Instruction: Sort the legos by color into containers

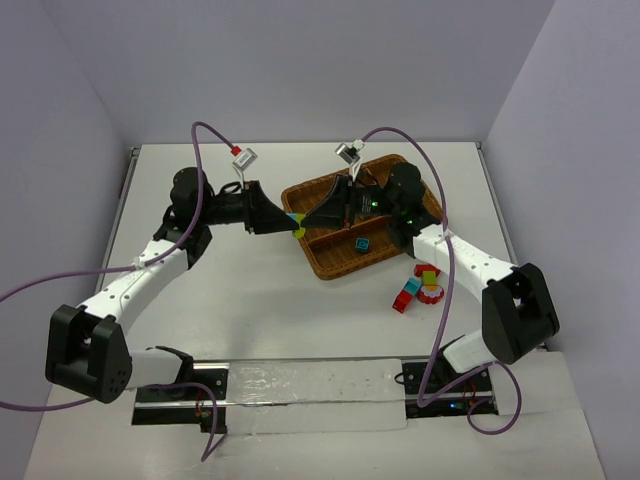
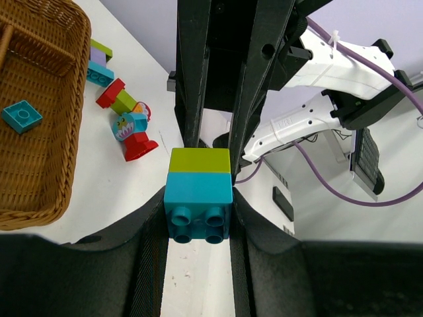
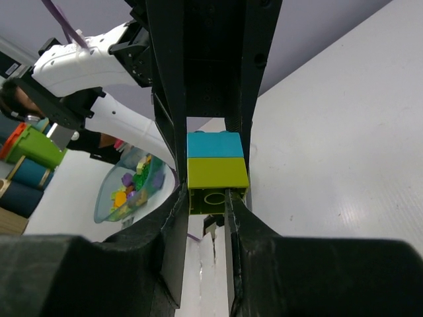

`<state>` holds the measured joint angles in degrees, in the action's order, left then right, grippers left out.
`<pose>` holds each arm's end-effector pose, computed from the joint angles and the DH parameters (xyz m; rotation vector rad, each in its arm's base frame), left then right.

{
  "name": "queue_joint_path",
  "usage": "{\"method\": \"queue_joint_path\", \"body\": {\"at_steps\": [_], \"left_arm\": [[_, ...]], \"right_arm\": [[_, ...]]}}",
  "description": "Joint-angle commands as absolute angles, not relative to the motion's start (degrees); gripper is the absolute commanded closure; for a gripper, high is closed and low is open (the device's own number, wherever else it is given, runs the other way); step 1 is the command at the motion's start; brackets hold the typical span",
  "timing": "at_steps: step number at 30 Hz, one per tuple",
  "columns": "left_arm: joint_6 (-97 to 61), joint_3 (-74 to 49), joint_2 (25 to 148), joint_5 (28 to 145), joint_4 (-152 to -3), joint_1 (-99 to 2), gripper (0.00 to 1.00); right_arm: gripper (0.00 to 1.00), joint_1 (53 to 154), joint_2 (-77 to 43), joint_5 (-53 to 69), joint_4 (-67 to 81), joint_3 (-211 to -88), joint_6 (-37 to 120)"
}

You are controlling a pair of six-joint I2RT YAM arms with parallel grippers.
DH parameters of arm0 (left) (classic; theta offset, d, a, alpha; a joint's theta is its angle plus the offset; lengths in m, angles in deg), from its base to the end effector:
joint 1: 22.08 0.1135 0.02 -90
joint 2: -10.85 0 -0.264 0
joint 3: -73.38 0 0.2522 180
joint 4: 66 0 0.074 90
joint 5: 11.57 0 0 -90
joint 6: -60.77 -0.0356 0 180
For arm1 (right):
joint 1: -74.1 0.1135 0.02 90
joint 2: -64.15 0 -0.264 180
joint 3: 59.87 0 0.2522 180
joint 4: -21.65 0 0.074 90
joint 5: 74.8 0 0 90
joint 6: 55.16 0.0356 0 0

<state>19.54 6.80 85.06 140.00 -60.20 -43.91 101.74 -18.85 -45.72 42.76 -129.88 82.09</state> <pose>0.2567 -0.1365 0.3311 0.5444 1.8358 -1.7346 0.2726 0.1779 0.3317 -0.7408 1.6383 1.7380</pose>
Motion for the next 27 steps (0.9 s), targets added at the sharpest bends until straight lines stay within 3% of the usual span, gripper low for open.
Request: {"method": "queue_joint_path", "body": {"at_steps": [1,5,9,12,18,24,27], "left_arm": [[17.21,3.12,86.0,140.05,-60.13,-46.52,0.99],[15.5,1.7,86.44,139.34,-64.03,-46.52,0.8],[14.58,1.24,86.09,138.44,-65.27,-46.52,0.26],[12.2,0.08,85.76,137.48,-69.06,-46.28,0.11],[11.02,0.03,84.06,136.96,-71.23,-43.71,0.11],[11.42,1.96,81.65,137.93,-70.53,-41.29,0.27],[12.51,2.92,81.41,138.54,-69.19,-41.06,0.28]], "right_arm": [[1.0,103.19,-18.3,-45.19,47.0,-131.74,81.6],[1.0,103.19,-17.76,-44.66,46.47,-131.29,81.07],[1.0,102.86,-17.08,-44.01,45.46,-130.9,80.58],[1.0,102.52,-16.51,-43.76,44.48,-130.65,79.93],[1.0,101.7,-15.74,-43.51,43.22,-130.14,78.96],[1.0,100.73,-15.47,-43.55,42.96,-129.31,78.79],[1.0,100.65,-15.65,-43.6,42.96,-129.35,78.79]]}}
